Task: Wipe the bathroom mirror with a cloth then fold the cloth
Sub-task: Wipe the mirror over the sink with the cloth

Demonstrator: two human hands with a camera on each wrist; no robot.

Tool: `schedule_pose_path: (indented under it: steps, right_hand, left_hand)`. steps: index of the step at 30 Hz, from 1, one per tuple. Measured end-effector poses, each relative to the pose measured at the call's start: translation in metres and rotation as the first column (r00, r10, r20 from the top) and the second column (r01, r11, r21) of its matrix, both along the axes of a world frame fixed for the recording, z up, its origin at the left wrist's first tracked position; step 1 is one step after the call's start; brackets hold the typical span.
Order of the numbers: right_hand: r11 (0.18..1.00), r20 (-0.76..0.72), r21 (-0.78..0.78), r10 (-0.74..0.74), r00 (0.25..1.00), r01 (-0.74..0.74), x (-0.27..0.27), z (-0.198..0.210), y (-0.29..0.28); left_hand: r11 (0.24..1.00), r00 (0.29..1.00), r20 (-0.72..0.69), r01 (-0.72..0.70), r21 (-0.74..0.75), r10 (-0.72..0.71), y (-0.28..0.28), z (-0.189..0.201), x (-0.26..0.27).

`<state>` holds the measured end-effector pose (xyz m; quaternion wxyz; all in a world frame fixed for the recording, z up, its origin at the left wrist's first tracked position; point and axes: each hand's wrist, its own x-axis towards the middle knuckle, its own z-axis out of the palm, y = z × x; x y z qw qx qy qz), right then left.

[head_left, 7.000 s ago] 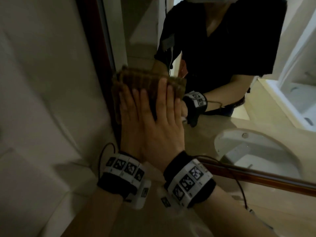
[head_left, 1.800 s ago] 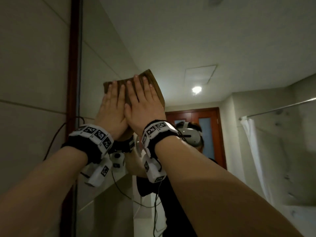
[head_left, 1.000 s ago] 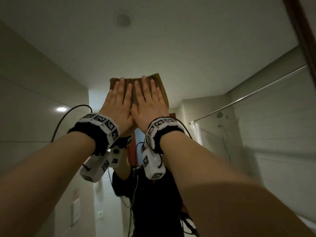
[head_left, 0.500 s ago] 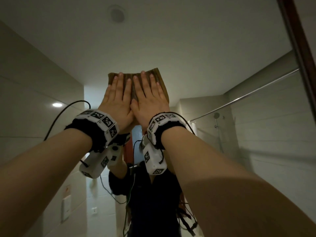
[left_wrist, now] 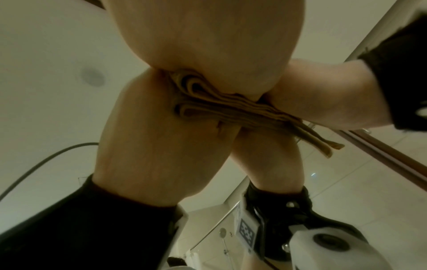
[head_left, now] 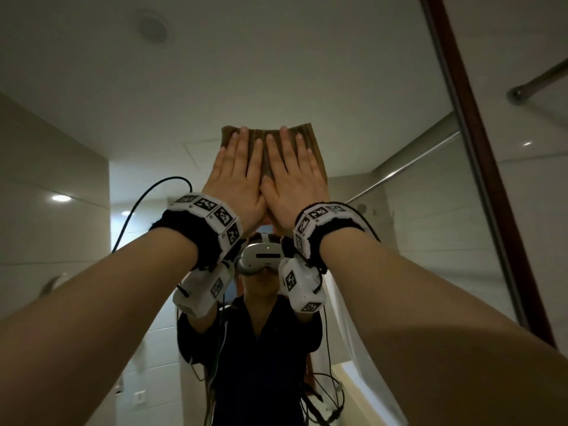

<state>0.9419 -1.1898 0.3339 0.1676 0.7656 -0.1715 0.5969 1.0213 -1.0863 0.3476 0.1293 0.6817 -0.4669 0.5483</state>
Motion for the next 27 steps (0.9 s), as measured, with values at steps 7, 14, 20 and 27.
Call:
schedule_pose_path:
  steps: [7, 14, 20, 27]
  right_hand:
    - [0.999, -0.003, -0.037, -0.013, 1.000, 0.013, -0.056, 0.013, -0.074]
    - [0.999, 0.003, 0.010, -0.033, 0.999, 0.033, -0.118, 0.012, -0.147]
    - [0.995, 0.043, 0.071, -0.069, 0.997, 0.066, -0.180, -0.007, -0.221]
    - [0.998, 0.073, 0.032, -0.060, 0.995, 0.058, -0.185, -0.009, -0.233]
  left_hand:
    - [0.998, 1.000, -0.004, 0.016, -0.061, -0.016, -0.074, 0.007, -0.056]
    - [0.998, 0.999, 0.027, 0.039, -0.050, -0.037, -0.151, 0.011, -0.118]
    - [0.998, 0.993, 0.099, 0.063, -0.023, -0.060, -0.234, -0.001, -0.174]
    - [0.999, 0.992, 0.120, 0.031, -0.021, -0.028, -0.248, -0.004, -0.181]
